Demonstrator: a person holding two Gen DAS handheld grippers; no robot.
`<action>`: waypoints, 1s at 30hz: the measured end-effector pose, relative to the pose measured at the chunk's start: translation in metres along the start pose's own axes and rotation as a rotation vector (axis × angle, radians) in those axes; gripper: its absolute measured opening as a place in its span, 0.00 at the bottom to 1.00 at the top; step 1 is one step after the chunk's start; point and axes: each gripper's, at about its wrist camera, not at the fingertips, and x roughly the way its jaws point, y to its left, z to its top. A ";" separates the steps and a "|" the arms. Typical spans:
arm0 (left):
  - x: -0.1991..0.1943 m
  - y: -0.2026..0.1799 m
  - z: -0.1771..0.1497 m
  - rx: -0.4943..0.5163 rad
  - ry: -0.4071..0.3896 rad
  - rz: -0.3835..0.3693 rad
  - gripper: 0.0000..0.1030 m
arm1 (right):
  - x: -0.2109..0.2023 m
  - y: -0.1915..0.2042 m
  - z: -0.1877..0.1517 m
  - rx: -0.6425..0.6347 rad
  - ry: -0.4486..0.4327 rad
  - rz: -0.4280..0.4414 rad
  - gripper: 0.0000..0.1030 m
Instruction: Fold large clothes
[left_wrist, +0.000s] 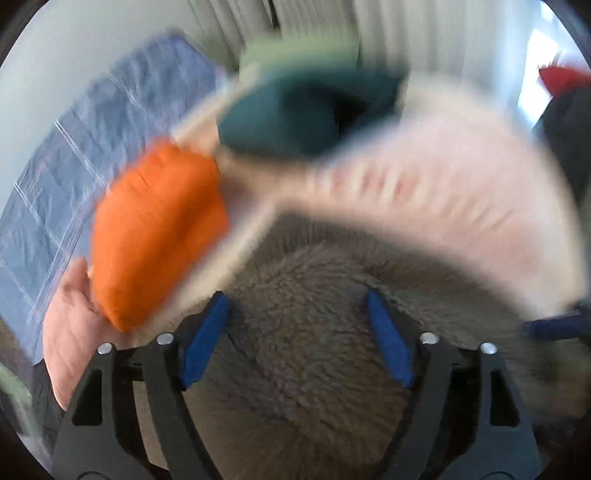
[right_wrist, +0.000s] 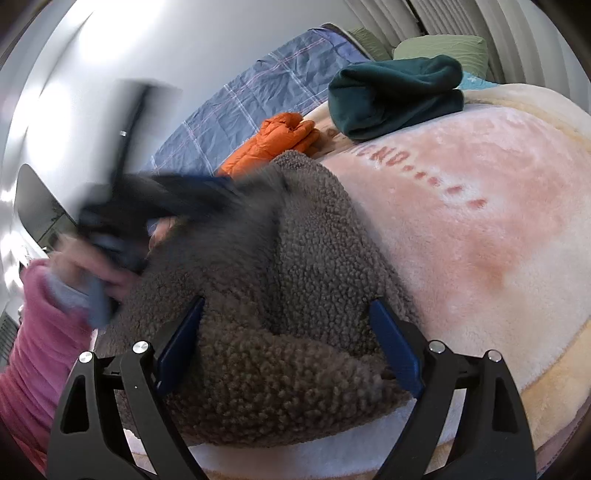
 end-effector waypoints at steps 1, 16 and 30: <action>0.006 -0.001 0.002 -0.015 0.004 -0.012 0.79 | -0.002 -0.002 0.001 0.006 -0.012 0.002 0.85; -0.077 0.012 -0.019 -0.118 -0.186 0.068 0.78 | -0.002 -0.006 -0.001 0.010 0.036 0.092 0.81; -0.056 -0.029 -0.028 0.102 -0.097 0.000 0.91 | -0.050 -0.003 -0.020 -0.023 -0.078 0.045 0.65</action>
